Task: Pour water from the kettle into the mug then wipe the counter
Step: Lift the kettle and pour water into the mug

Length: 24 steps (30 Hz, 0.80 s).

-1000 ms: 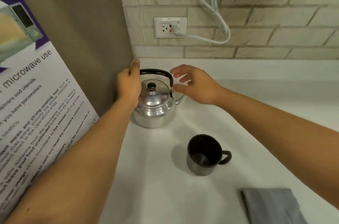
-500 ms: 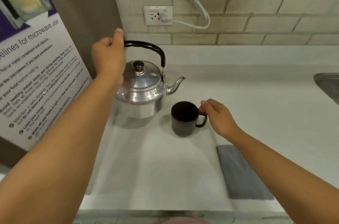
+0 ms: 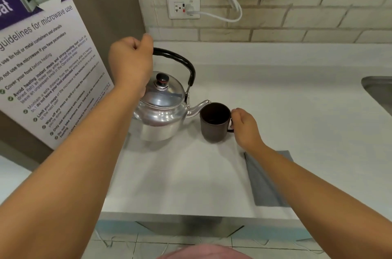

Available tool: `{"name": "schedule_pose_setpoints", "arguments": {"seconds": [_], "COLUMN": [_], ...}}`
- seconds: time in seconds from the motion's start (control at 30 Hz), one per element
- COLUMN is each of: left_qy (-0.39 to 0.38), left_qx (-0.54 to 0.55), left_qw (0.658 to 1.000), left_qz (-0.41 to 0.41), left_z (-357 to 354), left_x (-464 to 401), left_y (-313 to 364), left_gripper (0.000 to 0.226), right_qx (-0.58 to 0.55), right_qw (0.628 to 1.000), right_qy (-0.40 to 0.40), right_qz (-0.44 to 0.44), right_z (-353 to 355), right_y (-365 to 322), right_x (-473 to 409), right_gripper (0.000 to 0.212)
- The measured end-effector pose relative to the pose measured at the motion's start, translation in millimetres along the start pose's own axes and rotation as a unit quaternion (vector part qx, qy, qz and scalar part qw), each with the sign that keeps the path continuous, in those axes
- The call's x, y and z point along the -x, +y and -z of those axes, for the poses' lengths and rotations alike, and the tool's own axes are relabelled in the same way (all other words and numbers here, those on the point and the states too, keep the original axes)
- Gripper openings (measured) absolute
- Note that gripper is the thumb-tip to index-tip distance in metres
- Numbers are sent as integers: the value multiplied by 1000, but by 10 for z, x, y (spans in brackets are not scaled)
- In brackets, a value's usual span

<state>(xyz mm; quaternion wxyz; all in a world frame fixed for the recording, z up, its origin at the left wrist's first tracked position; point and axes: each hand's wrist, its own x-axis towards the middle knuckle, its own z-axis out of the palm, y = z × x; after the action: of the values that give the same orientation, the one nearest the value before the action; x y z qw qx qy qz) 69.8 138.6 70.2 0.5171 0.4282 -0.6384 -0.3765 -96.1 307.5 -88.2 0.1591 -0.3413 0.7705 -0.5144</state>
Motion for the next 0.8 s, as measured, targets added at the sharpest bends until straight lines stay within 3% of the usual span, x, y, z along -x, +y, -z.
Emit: {"name": "schedule_pose_setpoints", "arguments": {"seconds": [0.8], "left_qy": [-87], "left_qx": [-132], "left_qw": [978], "left_qz": [-134], "left_z": [-289], "left_x": [60], "left_y": [236], "left_gripper": [30], "right_qx": [20], "right_qw": [998], "right_qy": [-57], "right_qz": [10], "right_z": [123], "right_y": [1], "right_x": [-43], "right_gripper": [32]}}
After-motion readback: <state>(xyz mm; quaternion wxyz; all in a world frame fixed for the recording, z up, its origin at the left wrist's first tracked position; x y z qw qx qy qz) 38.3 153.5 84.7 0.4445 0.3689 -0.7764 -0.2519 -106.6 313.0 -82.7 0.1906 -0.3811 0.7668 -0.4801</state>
